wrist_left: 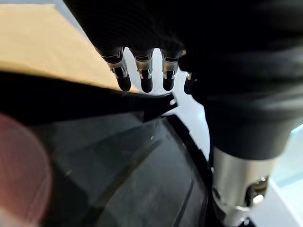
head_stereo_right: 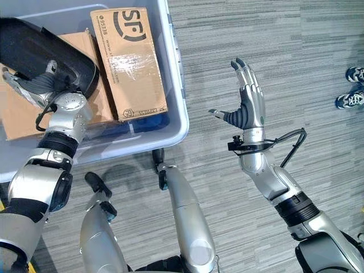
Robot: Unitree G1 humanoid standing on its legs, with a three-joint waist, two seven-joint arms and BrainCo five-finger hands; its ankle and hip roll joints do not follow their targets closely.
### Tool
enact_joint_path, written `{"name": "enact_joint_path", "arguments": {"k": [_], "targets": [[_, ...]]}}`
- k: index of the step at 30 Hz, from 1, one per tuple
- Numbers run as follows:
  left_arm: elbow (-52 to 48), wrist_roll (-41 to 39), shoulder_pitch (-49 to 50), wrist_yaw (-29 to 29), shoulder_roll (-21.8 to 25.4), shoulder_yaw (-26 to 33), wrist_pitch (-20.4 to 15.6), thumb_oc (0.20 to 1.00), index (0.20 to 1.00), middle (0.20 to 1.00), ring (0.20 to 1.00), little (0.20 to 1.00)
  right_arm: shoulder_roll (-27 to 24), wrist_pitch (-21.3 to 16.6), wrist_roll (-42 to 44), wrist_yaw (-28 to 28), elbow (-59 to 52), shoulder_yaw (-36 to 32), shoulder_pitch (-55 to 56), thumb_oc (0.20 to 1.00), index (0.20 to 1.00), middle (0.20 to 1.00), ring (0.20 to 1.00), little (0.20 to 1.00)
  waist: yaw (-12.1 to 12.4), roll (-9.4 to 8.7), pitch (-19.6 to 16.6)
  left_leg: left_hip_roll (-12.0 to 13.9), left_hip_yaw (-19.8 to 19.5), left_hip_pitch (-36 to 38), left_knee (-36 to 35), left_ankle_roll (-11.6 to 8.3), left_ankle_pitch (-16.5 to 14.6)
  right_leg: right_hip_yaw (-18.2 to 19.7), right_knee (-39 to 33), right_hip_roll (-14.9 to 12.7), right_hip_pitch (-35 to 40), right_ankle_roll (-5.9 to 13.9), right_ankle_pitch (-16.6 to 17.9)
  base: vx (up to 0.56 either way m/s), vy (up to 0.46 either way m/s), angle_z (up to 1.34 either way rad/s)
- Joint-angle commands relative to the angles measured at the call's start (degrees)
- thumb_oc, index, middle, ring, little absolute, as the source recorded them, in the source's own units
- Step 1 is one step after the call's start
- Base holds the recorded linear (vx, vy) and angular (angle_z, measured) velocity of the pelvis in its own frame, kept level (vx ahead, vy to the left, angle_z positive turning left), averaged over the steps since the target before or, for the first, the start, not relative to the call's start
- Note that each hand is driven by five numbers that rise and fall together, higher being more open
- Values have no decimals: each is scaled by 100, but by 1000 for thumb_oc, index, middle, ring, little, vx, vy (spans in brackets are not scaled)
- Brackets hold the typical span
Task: Move parts from the plastic box to the shelf.
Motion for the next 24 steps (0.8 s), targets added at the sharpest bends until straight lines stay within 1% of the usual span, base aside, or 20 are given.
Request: {"name": "enact_joint_path", "arguments": {"k": [1, 3, 6, 7, 9, 10, 11, 13, 14, 16, 19, 20, 22, 23, 24], "targets": [[104, -610, 125, 69, 270, 147, -79, 1000, 1000, 1000, 1000, 1000, 351, -45, 187, -143, -94, -170, -52, 1000, 1000, 1000, 1000, 1000, 27, -715, -136, 261, -415, -730, 1153, -63, -556, 36, -351, -237, 275, 813, 170, 0, 0, 0], [232, -719, 160, -42, 231, 217, -225, 1000, 1000, 1000, 1000, 1000, 336, -58, 184, -154, -98, -183, -52, 1000, 1000, 1000, 1000, 1000, 8, -735, -136, 256, -409, -787, 1173, -62, -563, 34, -330, -244, 219, 810, 171, 0, 0, 0], [170, -848, 200, -6, 161, 236, -181, 1000, 1000, 1000, 1000, 1000, 282, -26, 185, -107, -194, -241, -21, 1000, 1000, 1000, 1000, 1000, 5, -762, -136, 207, -427, -891, 1247, -35, -610, 46, -245, -274, 103, 815, 160, -5, 3, 1], [166, -1129, 207, 63, 101, 258, -188, 1000, 1000, 1000, 1000, 1000, 275, 7, 190, -125, -200, -232, -32, 1000, 1000, 1000, 1000, 1000, 16, -778, -136, 184, -455, -977, 1362, -19, -636, 42, -153, -282, 44, 807, 124, 0, 0, 0], [211, -1335, 220, 283, 72, 335, -273, 1000, 1000, 1000, 1000, 1000, 239, 19, 239, -122, -172, -277, -64, 1000, 1000, 1000, 1000, 1000, 34, -803, -136, 151, -521, -1213, 1599, 22, -748, 34, 28, -322, -118, 801, 59, -37, -9, -2], [204, -1412, 242, 332, 53, 355, -271, 1000, 1000, 1000, 1000, 1000, 245, 18, 257, -122, -167, -291, -57, 1000, 1000, 1000, 1000, 1000, 42, -808, -136, 145, -542, -1268, 1635, 33, -767, 28, 60, -336, -158, 806, 54, -36, -47, -7], [193, -1574, 300, 480, 20, 383, -352, 1000, 1000, 1000, 1000, 1000, 238, 27, 291, -129, -172, -291, -38, 1000, 1000, 1000, 1000, 1000, 64, -822, -136, 135, -585, -1366, 1696, 51, -783, 13, 105, -359, -221, 812, 48, -27, -53, -7], [221, -1674, 341, 593, -23, 425, -431, 1000, 1000, 1000, 1000, 1000, 283, 48, 254, -165, -146, -240, -58, 1000, 1000, 1000, 1000, 1000, 87, -829, -136, 135, -614, -1427, 1718, 54, -785, -13, 115, -382, -263, 819, 52, -31, -52, 1], [258, -1672, 426, 474, -31, 473, -456, 1000, 1000, 1000, 1000, 1000, 289, 56, 298, -246, -117, -193, -80, 1000, 1000, 1000, 1000, 1000, 105, -838, -136, 148, -629, -1459, 1690, 51, -762, -30, 82, -403, -284, 825, 80, -33, -36, 9], [290, -1550, 414, 481, -13, 473, -516, 1000, 1000, 1000, 1000, 1000, 265, 110, 294, -257, -128, -180, -107, 1000, 1000, 1000, 1000, 1000, 100, -843, -136, 156, -617, -1475, 1681, 52, -764, -31, 79, -416, -302, 829, 90, -21, -13, 6], [204, -1662, 407, 469, -35, 435, -487, 1000, 1000, 1000, 1000, 1000, 235, 147, 380, -299, -93, -216, -90, 1000, 1000, 1000, 1000, 1000, 102, -834, -136, 139, -613, -1524, 1692, 66, -776, -18, 101, -447, -354, 851, 101, -7, -11, 9], [202, -1663, 381, 530, -60, 426, -525, 1000, 1000, 1000, 1000, 1000, 247, 158, 382, -324, -53, -200, -101, 1000, 1000, 1000, 1000, 1000, 104, -838, -136, 143, -615, -1545, 1723, 68, -780, -24, 122, -450, -364, 848, 88, 8, -20, 9], [198, -1767, 408, 459, -112, 426, -546, 1000, 1000, 1000, 1000, 1000, 258, 119, 368, -371, 6, -190, -96, 1000, 1000, 1000, 1000, 1000, 100, -836, -136, 144, -604, -1559, 1731, 73, -781, -33, 139, -455, -374, 852, 85, 9, -13, 5], [145, -1700, 484, 289, -162, 404, -454, 1000, 1000, 1000, 1000, 1000, 253, 121, 377, -396, 0, -194, -88, 1000, 1000, 1000, 1000, 1000, 113, -840, -136, 144, -611, -1566, 1723, 76, -768, -42, 121, -452, -362, 854, 93, 0, 0, 0], [140, -1653, 491, 261, -174, 399, -429, 1000, 1000, 1000, 1000, 1000, 250, 132, 382, -400, -4, -194, -96, 1000, 1000, 1000, 1000, 1000, 115, -844, -136, 144, -615, -1570, 1728, 76, -767, -44, 122, -450, -363, 854, 94, 0, 0, 0]]}}
